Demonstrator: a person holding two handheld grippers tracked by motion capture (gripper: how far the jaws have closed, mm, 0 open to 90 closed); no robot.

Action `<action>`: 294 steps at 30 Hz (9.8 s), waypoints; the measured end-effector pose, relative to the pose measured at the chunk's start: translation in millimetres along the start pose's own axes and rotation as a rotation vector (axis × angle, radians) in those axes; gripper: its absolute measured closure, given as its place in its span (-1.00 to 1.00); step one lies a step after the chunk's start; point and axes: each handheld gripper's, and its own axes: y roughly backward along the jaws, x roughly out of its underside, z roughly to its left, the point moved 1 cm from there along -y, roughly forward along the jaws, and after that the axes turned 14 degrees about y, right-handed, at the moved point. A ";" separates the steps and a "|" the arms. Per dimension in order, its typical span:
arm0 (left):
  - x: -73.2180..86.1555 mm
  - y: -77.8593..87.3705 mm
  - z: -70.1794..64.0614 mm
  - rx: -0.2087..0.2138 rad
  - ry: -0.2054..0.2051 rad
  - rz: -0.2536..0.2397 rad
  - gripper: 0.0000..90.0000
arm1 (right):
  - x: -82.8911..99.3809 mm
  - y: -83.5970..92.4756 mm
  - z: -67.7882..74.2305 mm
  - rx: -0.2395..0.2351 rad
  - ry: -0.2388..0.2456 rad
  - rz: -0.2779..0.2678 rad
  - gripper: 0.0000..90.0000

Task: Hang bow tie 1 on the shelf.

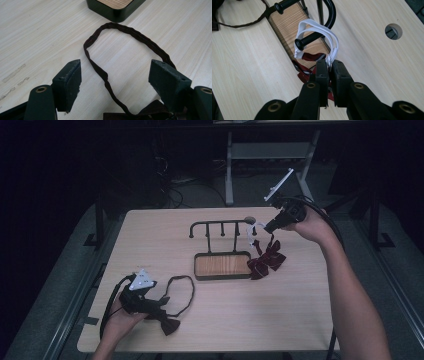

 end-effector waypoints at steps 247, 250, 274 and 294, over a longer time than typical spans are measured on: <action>-78.8 -63.4 27.6 0.022 -0.116 0.460 0.99 | 158.2 -107.3 125.1 -0.046 -0.131 -0.210 -0.21; -81.4 -58.5 25.6 0.033 -0.119 0.453 0.99 | 158.8 -107.0 124.6 -0.044 -0.134 -0.212 -0.21; -103.2 -16.4 10.6 0.110 -0.167 0.405 0.99 | 166.1 -103.5 120.4 -0.034 -0.152 -0.217 -0.23; -116.9 8.4 -6.6 0.133 -0.223 0.399 0.99 | 169.6 -100.9 118.5 -0.019 -0.163 -0.221 -0.23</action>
